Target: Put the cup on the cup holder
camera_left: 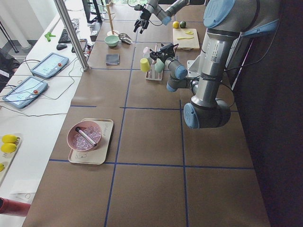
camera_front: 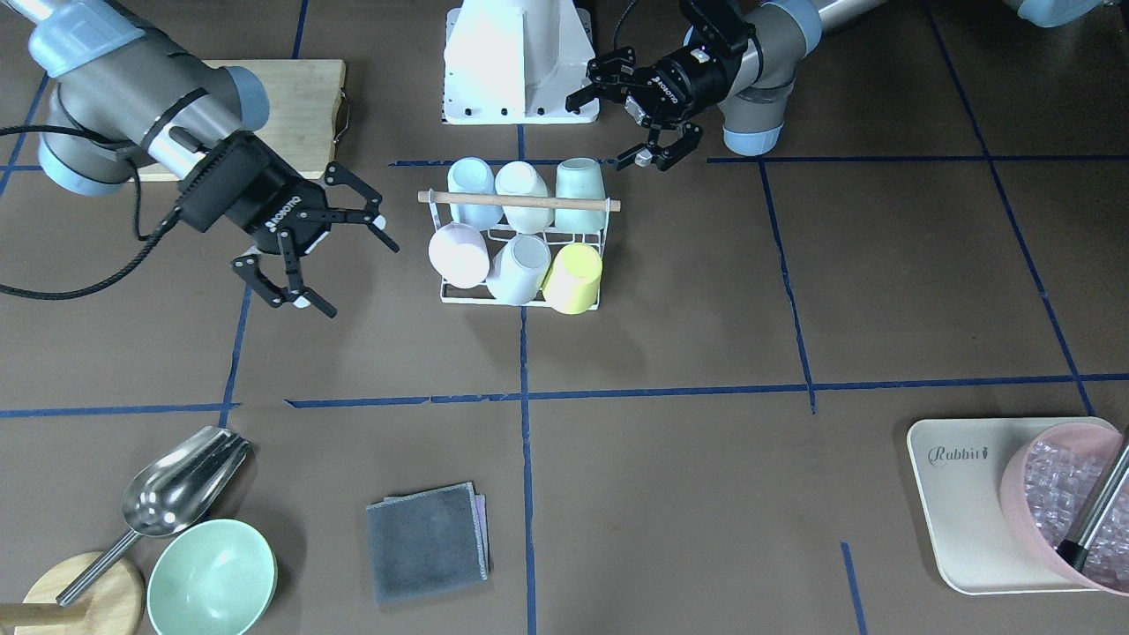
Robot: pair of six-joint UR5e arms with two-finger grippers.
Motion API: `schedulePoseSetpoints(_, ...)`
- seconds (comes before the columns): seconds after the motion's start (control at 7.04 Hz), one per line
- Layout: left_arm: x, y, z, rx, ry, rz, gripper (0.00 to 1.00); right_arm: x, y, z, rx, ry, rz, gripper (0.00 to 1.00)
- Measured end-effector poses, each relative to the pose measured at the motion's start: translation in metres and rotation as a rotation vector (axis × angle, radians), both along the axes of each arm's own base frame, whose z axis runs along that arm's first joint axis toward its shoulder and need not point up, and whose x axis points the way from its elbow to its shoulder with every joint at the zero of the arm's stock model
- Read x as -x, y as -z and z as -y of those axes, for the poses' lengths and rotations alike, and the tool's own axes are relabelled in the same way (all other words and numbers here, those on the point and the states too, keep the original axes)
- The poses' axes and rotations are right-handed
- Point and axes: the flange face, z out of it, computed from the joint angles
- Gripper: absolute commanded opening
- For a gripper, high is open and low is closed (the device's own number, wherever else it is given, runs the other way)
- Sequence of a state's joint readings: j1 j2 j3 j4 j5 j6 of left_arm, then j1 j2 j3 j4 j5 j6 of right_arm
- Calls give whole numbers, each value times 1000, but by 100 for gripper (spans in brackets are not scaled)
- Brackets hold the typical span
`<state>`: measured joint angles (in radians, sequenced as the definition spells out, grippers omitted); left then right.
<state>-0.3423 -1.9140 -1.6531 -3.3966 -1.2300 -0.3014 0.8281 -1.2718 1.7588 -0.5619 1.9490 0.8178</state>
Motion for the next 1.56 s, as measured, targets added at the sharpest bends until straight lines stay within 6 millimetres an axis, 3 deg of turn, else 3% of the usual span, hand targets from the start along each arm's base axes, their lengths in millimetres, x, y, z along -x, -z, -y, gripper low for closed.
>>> schedulePoseSetpoints(0.28, 19, 19, 26, 31, 43, 101, 100, -102, -48, 24, 283, 80, -116, 100)
schedulePoseSetpoints(0.57, 30, 27, 62, 81, 21, 280, 100, -180, -136, 1, 546, 49, -171, 100)
schedulePoseSetpoints(0.85, 64, 37, 103, 204, -63, 440, 100, -238, -217, -24, 846, -17, -241, 100)
schedulePoseSetpoints(0.99, 83, 35, 123, 284, -126, 515, 100, -262, -253, -38, 898, -23, -294, 100)
schedulePoseSetpoints(1.28, 132, 19, 162, 539, -262, 674, 100, -336, -325, -64, 870, 23, -439, 100)
schedulePoseSetpoints(1.42, 156, 6, 177, 702, -309, 746, 100, -370, -345, -75, 875, 54, -488, 100)
schedulePoseSetpoints(1.56, 175, -5, 187, 836, -335, 789, 100, -391, -355, -84, 887, 64, -519, 100)
